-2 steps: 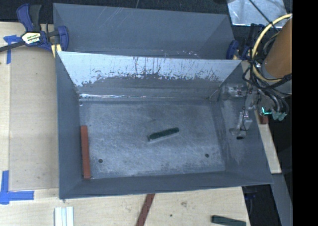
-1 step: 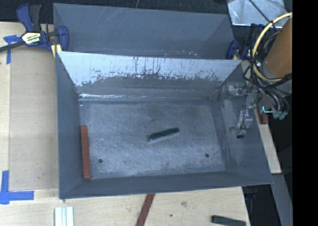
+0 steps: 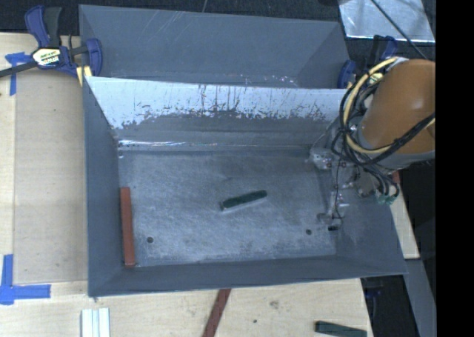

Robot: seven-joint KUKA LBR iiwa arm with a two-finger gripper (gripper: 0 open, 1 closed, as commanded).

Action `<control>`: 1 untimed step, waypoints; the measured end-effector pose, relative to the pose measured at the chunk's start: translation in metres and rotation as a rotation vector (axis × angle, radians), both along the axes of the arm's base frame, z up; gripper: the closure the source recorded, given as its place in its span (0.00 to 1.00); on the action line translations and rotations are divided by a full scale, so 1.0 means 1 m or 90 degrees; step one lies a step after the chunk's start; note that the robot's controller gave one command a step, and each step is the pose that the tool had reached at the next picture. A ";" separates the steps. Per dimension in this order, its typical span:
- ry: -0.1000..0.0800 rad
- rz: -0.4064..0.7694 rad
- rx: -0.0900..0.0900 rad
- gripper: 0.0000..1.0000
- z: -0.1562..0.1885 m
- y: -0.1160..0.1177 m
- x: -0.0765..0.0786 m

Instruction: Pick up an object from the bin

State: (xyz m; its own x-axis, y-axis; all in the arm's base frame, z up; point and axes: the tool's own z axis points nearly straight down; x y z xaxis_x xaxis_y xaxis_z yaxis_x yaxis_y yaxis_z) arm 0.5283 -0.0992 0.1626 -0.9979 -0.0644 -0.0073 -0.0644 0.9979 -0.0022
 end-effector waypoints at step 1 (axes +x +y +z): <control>-0.001 -0.070 0.001 0.00 -0.059 0.018 0.030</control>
Offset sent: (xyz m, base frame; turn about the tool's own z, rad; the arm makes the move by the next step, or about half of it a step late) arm 0.0169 0.0554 -0.0887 0.0342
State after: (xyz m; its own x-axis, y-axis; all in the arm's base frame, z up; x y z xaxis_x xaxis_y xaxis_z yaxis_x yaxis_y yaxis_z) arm 0.5586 -0.0814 0.1040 -0.9989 0.0458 -0.0086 0.0458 0.9989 -0.0008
